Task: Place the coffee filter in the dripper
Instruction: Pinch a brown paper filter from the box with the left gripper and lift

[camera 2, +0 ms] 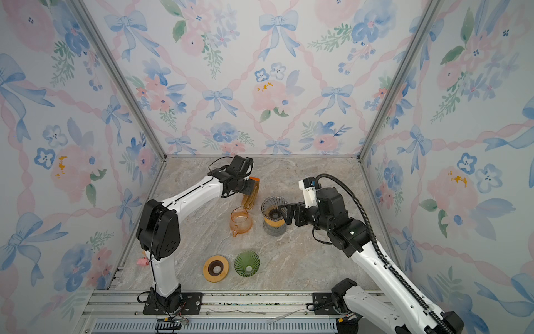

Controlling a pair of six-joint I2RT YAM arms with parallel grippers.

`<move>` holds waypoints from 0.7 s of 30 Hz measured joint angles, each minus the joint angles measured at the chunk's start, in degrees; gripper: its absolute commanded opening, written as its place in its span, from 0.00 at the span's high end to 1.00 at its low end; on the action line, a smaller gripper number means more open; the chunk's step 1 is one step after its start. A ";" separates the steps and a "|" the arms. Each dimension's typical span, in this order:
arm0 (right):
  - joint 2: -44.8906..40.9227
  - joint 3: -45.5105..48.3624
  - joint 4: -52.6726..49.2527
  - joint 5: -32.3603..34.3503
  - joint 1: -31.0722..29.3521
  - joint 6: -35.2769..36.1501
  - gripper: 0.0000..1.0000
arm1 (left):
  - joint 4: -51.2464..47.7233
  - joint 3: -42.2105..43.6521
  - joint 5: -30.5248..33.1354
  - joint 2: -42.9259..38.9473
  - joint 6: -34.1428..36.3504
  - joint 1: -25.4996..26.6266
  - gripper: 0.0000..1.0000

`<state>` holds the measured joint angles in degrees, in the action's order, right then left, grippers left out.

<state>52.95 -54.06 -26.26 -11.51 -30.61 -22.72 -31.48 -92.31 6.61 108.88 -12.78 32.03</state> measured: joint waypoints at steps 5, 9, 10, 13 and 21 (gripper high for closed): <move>0.00 0.11 0.74 0.70 -0.28 -0.85 0.03 | 0.02 0.42 -1.33 -3.45 -1.22 -0.76 1.00; 0.00 0.11 1.18 1.79 -0.48 -1.31 0.04 | -0.11 0.42 -2.82 -5.22 -2.51 -1.33 1.00; 0.00 0.09 1.20 2.05 -0.59 -1.36 0.03 | -0.44 0.35 -3.13 -5.66 -2.84 -1.40 1.00; 0.07 -0.13 0.74 2.84 -0.72 -1.51 0.04 | -2.34 -0.37 -4.13 -6.56 -3.89 -1.44 1.00; 0.81 -3.39 -2.10 4.33 -0.74 -1.03 0.04 | -7.76 -4.07 -8.50 -11.39 -7.50 -1.66 1.00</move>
<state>53.76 -57.45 -28.36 -7.18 -31.35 -23.75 -39.24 -96.38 -1.89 97.49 -20.27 30.37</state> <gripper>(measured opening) 0.963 0.047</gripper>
